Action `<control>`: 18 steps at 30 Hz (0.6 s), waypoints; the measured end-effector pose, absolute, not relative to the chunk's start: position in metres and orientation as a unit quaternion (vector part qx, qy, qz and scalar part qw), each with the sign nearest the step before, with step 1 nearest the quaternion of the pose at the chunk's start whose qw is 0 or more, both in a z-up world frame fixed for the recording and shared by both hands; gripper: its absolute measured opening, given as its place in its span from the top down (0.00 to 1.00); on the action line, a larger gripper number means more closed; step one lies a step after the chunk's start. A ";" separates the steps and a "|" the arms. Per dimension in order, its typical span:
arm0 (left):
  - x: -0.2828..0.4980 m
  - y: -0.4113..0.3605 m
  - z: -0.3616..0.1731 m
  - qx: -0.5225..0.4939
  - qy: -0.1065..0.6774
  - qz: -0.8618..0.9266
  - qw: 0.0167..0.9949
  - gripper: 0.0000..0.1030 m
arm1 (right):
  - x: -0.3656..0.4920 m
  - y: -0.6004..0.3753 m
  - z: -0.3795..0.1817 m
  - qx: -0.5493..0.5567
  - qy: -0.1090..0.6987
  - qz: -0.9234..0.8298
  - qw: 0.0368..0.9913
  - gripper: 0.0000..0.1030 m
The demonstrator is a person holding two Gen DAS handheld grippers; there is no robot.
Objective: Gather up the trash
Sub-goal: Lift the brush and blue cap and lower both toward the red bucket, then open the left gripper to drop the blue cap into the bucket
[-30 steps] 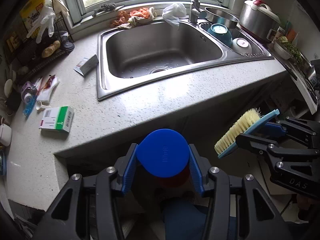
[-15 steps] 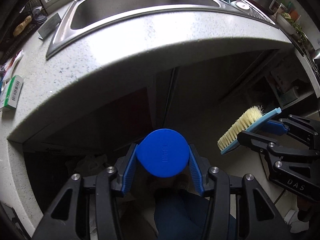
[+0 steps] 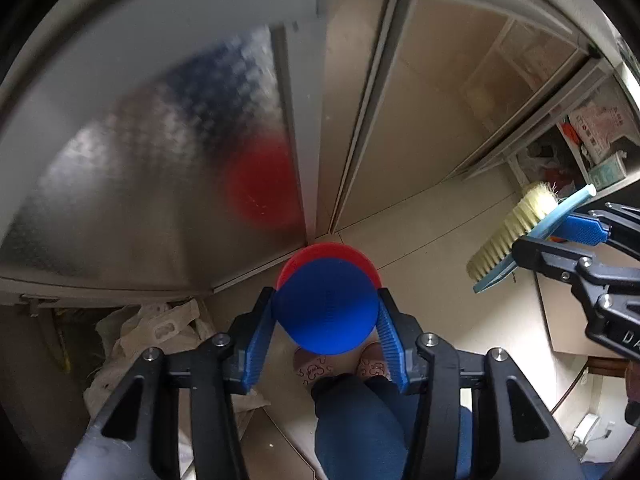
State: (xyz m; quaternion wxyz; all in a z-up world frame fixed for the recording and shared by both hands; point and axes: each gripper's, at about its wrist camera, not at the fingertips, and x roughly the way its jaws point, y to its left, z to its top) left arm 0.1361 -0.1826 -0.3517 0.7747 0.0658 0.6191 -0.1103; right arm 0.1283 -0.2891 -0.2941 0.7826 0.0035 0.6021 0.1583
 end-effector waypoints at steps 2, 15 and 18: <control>0.139 -0.181 -0.361 0.065 0.620 -0.107 0.775 0.55 | 0.131 -0.290 -0.302 0.006 0.607 0.155 0.779 0.66; 0.142 -0.182 -0.354 0.079 0.610 -0.123 0.779 0.15 | 0.127 -0.286 -0.302 0.004 0.617 0.160 0.771 0.66; 0.139 -0.175 -0.345 0.071 0.606 -0.118 0.783 0.11 | 0.127 -0.282 -0.300 0.005 0.615 0.163 0.772 0.66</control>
